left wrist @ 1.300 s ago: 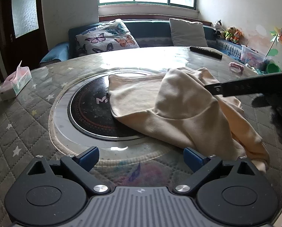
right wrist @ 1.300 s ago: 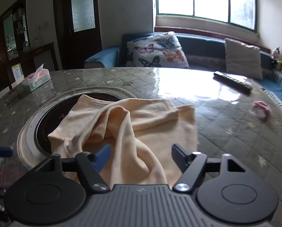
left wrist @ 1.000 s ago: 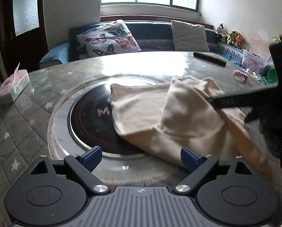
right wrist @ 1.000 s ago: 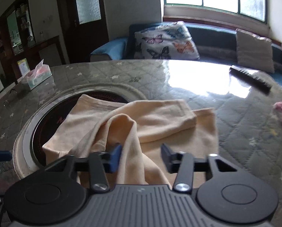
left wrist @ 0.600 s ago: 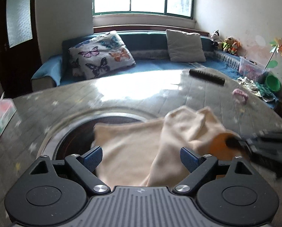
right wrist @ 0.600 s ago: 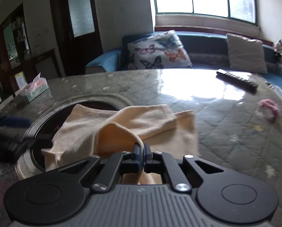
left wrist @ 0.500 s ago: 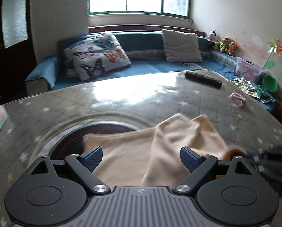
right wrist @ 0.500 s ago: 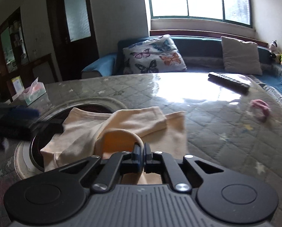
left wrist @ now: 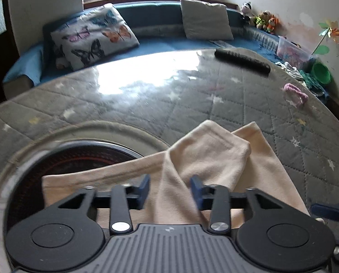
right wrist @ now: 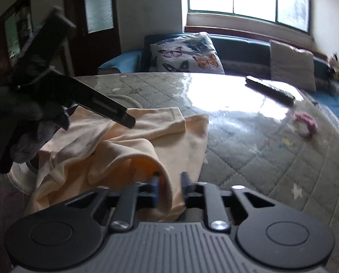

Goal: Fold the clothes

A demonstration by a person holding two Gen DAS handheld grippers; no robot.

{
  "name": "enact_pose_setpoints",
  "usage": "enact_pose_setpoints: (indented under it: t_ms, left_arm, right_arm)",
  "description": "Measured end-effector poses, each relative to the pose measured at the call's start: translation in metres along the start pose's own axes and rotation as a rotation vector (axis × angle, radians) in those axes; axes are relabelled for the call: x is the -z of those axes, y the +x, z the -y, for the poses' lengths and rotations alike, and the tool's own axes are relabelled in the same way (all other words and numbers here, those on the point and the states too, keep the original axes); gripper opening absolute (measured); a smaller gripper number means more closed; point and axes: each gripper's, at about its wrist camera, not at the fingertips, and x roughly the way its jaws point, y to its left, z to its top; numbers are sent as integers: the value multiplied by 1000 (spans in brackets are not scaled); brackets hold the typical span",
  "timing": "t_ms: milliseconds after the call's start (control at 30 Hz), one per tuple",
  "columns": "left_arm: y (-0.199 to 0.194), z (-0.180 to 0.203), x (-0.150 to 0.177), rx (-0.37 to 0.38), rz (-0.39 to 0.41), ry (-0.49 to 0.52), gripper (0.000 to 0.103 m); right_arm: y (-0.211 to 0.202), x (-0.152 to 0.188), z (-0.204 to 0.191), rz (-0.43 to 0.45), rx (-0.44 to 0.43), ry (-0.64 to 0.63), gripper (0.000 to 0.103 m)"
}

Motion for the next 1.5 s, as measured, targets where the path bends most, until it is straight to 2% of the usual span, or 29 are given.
enact_pose_setpoints:
  t_ms: [67,133,267,300,333,433,567,667,867,1000,1100,1133,1200,1267,1333,1400,1500]
  left_arm:
    - [-1,0,2,27,10,0,20]
    - [-4,1,3,20,17,8,9]
    - [-22,-4,7,-8,66,-2,7]
    - [-30,-7,8,-13,82,-15,7]
    - [-39,-10,9,-23,100,-30,7]
    - [-73,-24,19,-62,165,-82,7]
    - [-122,-48,42,-140,243,-139,7]
    - [-160,-69,70,-192,288,-208,7]
    - [-221,-104,147,-275,333,-357,7]
    - [-229,-119,191,-301,284,-423,7]
    - [-228,-128,216,-320,243,-469,7]
    - [-226,-130,221,-321,232,-482,7]
    - [-222,-131,231,-345,211,-499,7]
    - [-221,-134,240,-345,197,-524,7]
    - [-223,-137,248,-359,188,-532,7]
    - [-224,-141,254,-376,179,-550,7]
    - [-227,-148,259,-399,169,-567,7]
  right_arm:
    - [4,-4,-6,1,-4,-54,33]
    - [8,-6,-12,1,1,-105,34]
    - [12,-10,-27,25,16,-198,30]
    - [12,-11,-27,29,12,-193,17]
    - [10,-12,-27,35,6,-171,12]
    - [0,-15,-20,64,16,-96,5]
    - [-21,-14,0,110,76,5,3]
    - [-40,-8,18,139,121,102,3]
    - [-88,35,59,185,258,337,3]
    - [-98,66,71,134,295,372,7]
    - [-95,74,68,92,271,331,11]
    - [-91,74,63,87,252,300,13]
    - [-86,69,53,85,228,245,29]
    - [-77,62,42,87,217,184,36]
    - [-66,53,30,83,202,120,38]
    - [-52,44,20,70,196,51,46]
    - [-31,37,5,55,235,-64,46]
